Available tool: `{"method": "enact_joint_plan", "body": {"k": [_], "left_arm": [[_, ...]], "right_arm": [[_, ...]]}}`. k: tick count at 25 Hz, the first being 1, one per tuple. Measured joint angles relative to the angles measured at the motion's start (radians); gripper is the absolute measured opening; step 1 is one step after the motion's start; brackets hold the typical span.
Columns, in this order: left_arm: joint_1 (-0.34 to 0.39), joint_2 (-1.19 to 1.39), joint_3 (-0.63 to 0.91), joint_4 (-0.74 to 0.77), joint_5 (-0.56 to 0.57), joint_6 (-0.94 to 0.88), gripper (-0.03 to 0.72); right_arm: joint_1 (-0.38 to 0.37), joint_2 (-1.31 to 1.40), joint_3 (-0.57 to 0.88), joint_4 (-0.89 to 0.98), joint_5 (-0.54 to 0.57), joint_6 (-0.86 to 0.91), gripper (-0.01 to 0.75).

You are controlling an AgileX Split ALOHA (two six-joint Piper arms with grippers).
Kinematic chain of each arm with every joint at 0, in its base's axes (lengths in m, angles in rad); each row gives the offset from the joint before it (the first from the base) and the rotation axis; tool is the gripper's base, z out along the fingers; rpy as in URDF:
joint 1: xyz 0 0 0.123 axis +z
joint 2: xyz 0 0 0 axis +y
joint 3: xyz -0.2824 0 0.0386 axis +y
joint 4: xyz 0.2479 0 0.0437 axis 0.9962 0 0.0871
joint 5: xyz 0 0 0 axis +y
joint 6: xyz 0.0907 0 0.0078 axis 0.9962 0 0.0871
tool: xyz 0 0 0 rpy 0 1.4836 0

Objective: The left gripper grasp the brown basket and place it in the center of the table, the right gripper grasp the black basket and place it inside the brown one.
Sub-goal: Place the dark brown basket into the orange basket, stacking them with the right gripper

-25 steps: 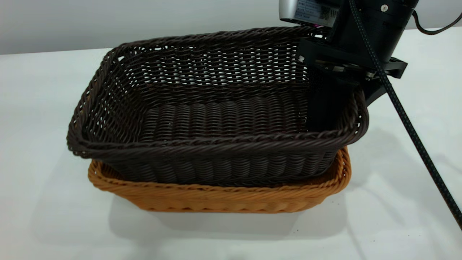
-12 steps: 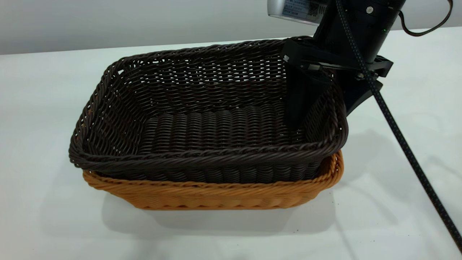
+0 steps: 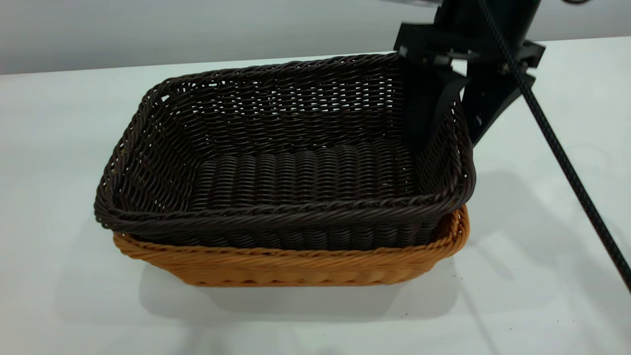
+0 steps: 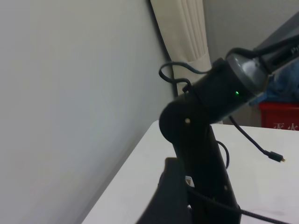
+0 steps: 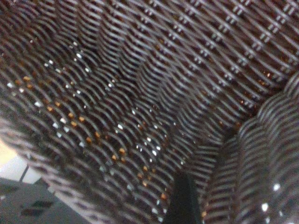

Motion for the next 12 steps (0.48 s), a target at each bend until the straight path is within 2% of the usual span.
{"method": "enact_joint_plan", "body": {"k": [7, 12], "left_arm": [[0.000, 0.000, 0.000, 0.000, 0.005, -0.001, 0.615], [0.000, -0.001, 0.000, 0.012, 0.010, 0.000, 0.582]], "right_arm": [[0.000, 0.000, -0.082, -0.045, 0.028, 0.001, 0.537], [-0.001, -0.009, -0.124, 0.030, 0.025, 0.030, 0.526]]}}
